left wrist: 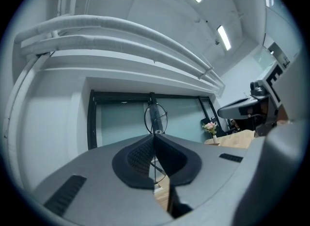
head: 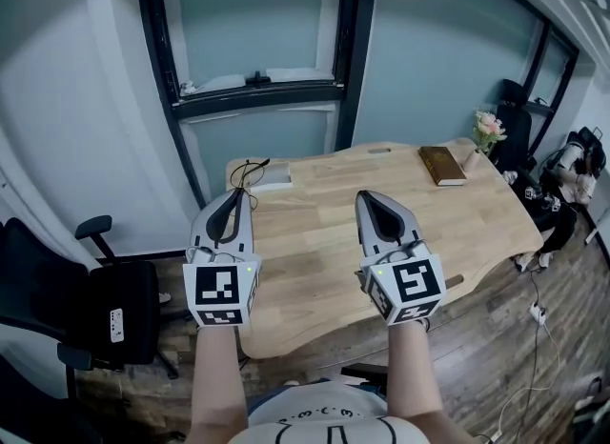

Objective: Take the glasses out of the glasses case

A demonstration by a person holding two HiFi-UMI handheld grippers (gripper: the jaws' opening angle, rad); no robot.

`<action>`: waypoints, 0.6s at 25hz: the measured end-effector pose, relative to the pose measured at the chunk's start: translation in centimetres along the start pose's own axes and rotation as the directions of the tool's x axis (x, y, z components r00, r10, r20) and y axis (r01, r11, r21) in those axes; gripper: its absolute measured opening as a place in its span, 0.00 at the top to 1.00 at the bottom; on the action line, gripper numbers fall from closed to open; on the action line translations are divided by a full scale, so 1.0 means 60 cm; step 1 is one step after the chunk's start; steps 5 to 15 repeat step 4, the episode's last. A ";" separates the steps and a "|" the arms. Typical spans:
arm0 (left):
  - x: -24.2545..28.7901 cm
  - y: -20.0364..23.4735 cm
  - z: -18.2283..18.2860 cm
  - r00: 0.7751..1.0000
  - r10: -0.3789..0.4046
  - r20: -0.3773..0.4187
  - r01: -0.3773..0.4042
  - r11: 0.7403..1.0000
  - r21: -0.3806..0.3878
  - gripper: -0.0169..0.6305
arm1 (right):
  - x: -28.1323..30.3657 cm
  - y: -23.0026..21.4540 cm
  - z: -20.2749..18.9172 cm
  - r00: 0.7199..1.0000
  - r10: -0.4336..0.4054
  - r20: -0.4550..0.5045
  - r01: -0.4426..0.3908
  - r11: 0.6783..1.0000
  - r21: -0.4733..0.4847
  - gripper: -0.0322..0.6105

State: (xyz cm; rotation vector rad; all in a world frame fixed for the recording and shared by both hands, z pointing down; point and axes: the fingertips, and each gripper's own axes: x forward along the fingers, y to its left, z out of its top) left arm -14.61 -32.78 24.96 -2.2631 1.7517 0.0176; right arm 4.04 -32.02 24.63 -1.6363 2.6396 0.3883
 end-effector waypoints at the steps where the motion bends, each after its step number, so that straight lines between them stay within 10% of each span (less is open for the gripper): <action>1: -0.005 -0.002 0.000 1.000 -0.002 0.000 0.002 1.000 -0.001 0.94 | -0.004 0.004 -0.002 1.000 0.000 -0.004 0.000 1.000 0.001 0.94; 15: -0.020 -0.002 0.001 1.000 -0.001 -0.002 0.001 1.000 -0.003 0.94 | -0.016 0.015 -0.004 1.000 -0.005 -0.010 0.005 1.000 0.005 0.94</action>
